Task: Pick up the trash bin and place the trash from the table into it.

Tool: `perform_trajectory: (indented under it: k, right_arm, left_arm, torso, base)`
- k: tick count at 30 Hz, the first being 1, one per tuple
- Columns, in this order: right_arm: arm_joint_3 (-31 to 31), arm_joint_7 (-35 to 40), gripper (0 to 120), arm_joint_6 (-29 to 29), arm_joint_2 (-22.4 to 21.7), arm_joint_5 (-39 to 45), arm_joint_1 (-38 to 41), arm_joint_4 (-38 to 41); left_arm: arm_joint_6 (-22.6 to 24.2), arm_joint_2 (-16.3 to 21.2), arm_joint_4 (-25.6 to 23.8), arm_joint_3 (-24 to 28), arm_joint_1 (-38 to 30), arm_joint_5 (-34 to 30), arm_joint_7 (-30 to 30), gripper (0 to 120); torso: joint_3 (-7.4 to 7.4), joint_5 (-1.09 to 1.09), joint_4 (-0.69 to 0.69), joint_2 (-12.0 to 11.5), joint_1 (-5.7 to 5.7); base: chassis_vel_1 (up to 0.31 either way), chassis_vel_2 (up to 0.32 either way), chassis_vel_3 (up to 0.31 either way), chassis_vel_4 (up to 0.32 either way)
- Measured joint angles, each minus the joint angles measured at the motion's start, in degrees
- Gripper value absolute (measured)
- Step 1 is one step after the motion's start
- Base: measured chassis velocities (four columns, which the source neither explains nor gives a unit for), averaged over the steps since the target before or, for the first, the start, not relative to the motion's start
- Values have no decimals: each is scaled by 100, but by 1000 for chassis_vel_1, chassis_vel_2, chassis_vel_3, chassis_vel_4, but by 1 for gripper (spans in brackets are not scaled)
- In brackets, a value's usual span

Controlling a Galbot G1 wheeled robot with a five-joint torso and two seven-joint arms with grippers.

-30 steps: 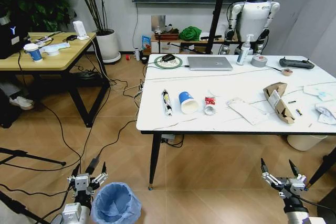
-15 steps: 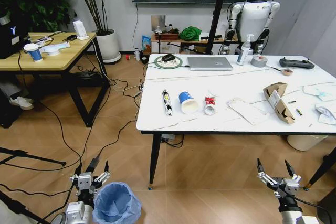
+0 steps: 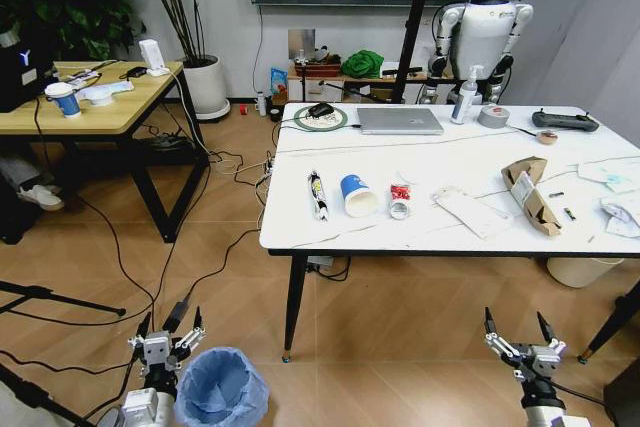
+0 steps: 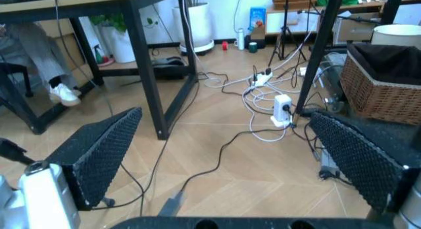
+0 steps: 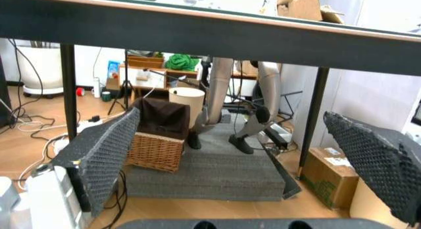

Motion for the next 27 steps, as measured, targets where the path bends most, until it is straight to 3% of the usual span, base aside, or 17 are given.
perform_trajectory:
  k: [27]
  right_arm:
    - [-15, 2, 100, -45, -71, 83, -44, 59]
  left_arm:
    - [-136, -23, 89, 62, -52, 88, 71, 100]
  torso:
    - [0, 1, 0, 0, 0]
  base:
    - [0, 0, 0, 0]
